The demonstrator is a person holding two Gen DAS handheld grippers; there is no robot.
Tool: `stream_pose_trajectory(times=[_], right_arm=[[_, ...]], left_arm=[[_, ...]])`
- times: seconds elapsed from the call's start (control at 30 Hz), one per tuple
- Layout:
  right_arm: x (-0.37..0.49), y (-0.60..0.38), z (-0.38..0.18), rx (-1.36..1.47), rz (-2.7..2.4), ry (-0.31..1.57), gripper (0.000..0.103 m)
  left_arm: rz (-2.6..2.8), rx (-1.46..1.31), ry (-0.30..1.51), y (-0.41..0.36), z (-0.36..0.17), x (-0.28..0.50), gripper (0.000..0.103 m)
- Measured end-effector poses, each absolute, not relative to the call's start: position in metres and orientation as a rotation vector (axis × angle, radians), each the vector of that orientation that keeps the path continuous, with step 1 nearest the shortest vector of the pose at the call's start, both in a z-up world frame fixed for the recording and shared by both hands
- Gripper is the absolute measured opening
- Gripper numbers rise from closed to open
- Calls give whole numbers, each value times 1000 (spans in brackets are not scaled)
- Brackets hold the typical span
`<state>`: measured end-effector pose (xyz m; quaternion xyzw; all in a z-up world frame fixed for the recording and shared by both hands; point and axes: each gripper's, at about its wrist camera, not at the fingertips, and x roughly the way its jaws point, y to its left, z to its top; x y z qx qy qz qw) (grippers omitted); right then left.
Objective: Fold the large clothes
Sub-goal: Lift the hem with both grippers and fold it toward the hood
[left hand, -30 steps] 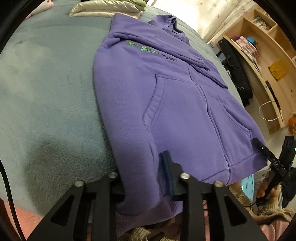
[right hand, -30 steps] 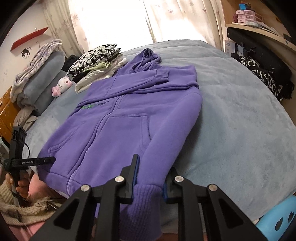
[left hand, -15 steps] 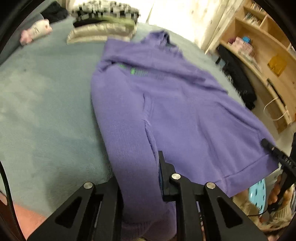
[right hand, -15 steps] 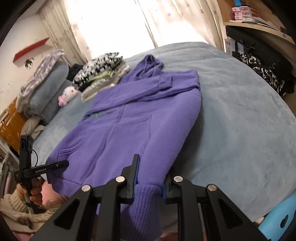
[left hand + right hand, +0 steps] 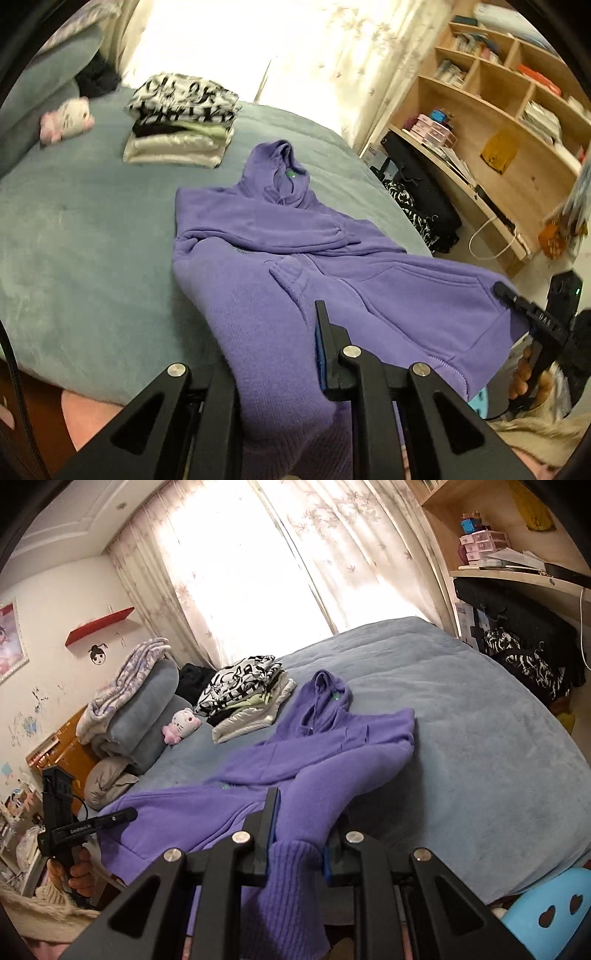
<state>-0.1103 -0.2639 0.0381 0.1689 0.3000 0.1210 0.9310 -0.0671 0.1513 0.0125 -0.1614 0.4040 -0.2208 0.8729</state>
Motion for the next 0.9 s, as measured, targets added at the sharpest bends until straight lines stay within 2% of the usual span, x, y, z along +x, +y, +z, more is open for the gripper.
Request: stream_pose_trajectory(times=[0.13, 0.4, 0.5, 0.57, 0.63, 0.67, 0.73, 0.8, 0.83, 0.9], right_arm=[[-85, -268, 30, 380, 245, 655, 18], [26, -274, 18, 411, 220, 718, 19], [92, -292, 10, 504, 181, 759, 23], [127, -306, 2, 608, 169, 802, 29], [156, -321, -8, 732, 165, 816, 46], [163, -325, -11, 759, 159, 810, 52], [177, -334, -16, 791, 142, 783, 66], [186, -342, -26, 810, 123, 779, 69], [190, -345, -33, 815, 119, 789, 69], [196, -348, -47, 808, 98, 822, 69]], left_arm=[[-429, -402, 891, 162, -1, -39, 14], [-382, -430, 899, 155, -17, 88, 20], [-411, -504, 947, 153, -25, 149, 30], [-420, -556, 985, 153, -31, 186, 39], [-422, -608, 1020, 153, -39, 216, 45], [-441, -632, 1043, 151, -44, 233, 54], [-451, -653, 1062, 145, -52, 250, 62], [-413, -630, 1040, 140, -57, 264, 76], [-392, -614, 1017, 140, -59, 269, 90], [-351, -607, 986, 141, -63, 279, 94]])
